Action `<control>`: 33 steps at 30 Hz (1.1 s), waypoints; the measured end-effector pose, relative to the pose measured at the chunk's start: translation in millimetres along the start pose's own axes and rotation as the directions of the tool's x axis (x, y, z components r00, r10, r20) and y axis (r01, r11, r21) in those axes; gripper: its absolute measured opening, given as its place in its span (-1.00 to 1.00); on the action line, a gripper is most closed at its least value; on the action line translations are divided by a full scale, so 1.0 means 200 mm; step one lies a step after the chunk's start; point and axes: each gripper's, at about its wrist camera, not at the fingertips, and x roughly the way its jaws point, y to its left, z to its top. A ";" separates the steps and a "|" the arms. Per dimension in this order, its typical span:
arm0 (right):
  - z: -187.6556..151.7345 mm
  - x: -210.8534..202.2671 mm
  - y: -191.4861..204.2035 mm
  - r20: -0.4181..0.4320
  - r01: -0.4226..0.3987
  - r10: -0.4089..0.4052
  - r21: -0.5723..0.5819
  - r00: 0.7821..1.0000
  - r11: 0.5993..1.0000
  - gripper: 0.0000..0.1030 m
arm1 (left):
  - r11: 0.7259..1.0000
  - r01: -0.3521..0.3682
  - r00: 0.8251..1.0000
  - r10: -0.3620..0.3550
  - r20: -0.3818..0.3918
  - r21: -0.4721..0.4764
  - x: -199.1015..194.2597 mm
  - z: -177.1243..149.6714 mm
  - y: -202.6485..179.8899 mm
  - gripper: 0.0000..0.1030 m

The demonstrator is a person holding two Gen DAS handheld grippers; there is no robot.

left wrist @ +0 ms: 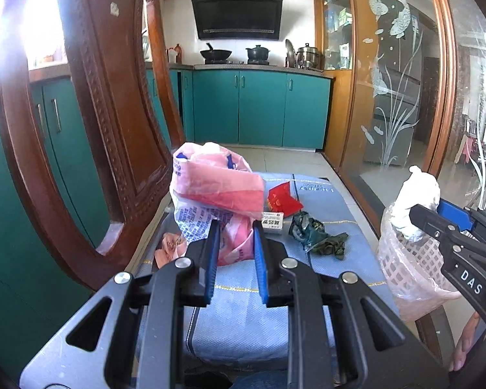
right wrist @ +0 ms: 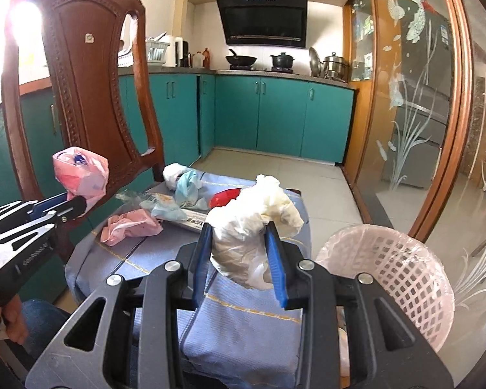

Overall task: Collect trash
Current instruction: 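Grasp the pink plastic bag with the left tool while the right tool holds the tissue, then drop the tissue and pink bag into the wastebasket with both tools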

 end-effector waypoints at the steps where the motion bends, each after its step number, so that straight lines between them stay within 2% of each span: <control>1: 0.00 0.00 -0.01 0.002 0.004 -0.004 0.005 1.000 1.000 -0.35 | 1.000 -0.001 1.000 0.001 0.008 0.008 -0.02 0.00 -0.01 -0.59; 14: -0.01 -0.04 -0.10 0.022 0.031 -0.032 0.036 0.999 0.999 -0.35 | 0.997 0.018 0.999 -0.021 0.042 0.069 -0.10 0.03 -0.16 -0.59; 23: -0.03 -0.09 -0.29 0.028 0.098 -0.101 0.090 0.995 0.991 -0.35 | 0.991 0.066 0.997 -0.071 0.034 0.118 -0.09 0.04 -0.30 -0.59; 33: -0.12 -0.20 -0.59 0.017 0.209 -0.215 0.172 0.976 0.963 -0.35 | 0.973 0.144 0.989 -0.147 0.001 0.180 -0.06 0.02 -0.51 -0.59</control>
